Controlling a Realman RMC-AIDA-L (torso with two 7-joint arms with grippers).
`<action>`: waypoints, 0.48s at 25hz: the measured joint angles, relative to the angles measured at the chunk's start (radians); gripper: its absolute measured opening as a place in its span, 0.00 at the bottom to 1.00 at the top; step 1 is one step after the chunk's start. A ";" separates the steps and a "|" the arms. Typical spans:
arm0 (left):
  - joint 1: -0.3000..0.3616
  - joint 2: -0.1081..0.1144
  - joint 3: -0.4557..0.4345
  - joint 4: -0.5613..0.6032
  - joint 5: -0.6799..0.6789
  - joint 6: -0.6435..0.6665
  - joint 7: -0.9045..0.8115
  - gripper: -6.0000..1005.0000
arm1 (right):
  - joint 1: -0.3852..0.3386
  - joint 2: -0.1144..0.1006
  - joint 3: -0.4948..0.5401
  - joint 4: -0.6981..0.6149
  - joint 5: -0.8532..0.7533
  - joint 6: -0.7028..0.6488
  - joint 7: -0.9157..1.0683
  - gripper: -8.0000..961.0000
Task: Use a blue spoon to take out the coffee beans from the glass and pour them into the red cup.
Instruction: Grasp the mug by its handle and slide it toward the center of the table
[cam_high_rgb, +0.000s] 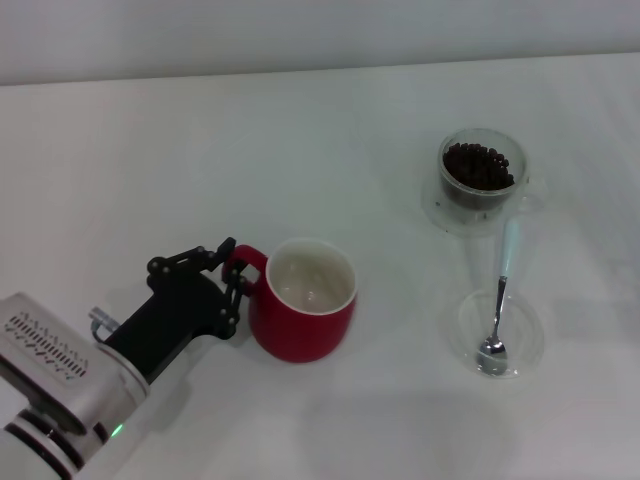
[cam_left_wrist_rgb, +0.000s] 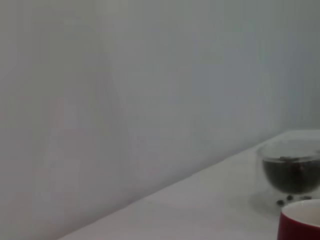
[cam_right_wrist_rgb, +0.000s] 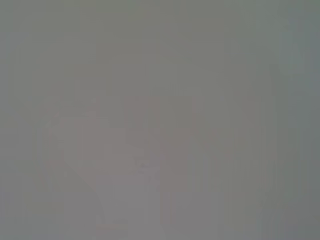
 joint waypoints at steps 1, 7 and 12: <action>-0.006 0.000 0.000 0.004 0.002 -0.001 0.000 0.14 | 0.000 0.000 0.000 0.001 0.000 0.000 0.000 0.91; -0.025 0.002 -0.001 0.016 0.007 -0.003 0.000 0.14 | -0.001 0.000 0.000 0.001 0.000 0.002 0.000 0.91; -0.034 0.002 -0.001 0.036 0.048 -0.010 0.000 0.14 | -0.001 0.000 0.000 0.002 0.000 0.002 0.000 0.91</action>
